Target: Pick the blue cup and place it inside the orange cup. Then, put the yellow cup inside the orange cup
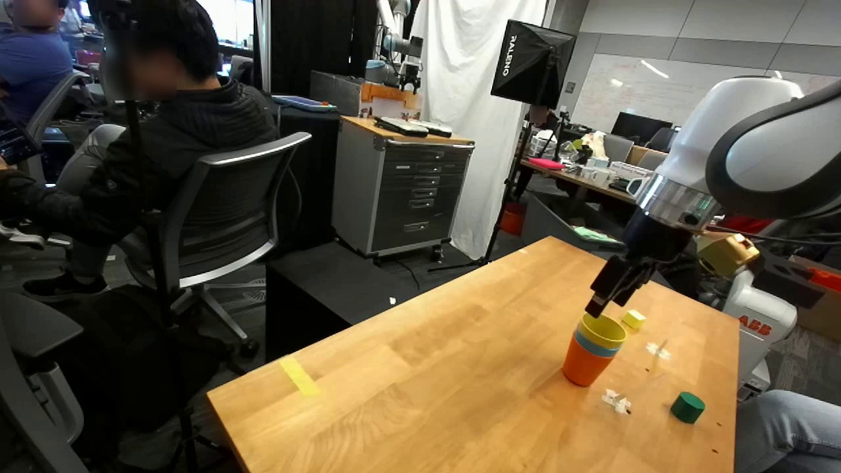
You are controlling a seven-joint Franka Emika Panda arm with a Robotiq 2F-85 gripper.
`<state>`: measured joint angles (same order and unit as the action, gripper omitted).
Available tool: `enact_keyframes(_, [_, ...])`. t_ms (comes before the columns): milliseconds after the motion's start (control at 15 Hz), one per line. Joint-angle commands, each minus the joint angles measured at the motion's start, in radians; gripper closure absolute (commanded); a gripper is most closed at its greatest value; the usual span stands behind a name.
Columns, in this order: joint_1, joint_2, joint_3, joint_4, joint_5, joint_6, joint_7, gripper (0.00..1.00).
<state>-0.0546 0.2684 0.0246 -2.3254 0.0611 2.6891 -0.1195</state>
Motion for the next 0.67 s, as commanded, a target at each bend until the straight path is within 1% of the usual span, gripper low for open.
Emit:
enact_keyframes(0, [0.011,-0.150,0.048,-0.110,-0.002,0.033,-0.118,0.00])
enact_keyframes(133, [0.019,-0.192,0.076,-0.135,0.016,0.034,-0.191,0.00])
enact_keyframes(267, [0.031,-0.224,0.090,-0.149,0.047,0.025,-0.234,0.00])
enact_keyframes(333, [0.038,-0.158,0.065,-0.096,0.010,0.006,-0.163,0.00])
enact_keyframes(600, [0.042,-0.159,0.064,-0.102,0.012,0.004,-0.166,0.00])
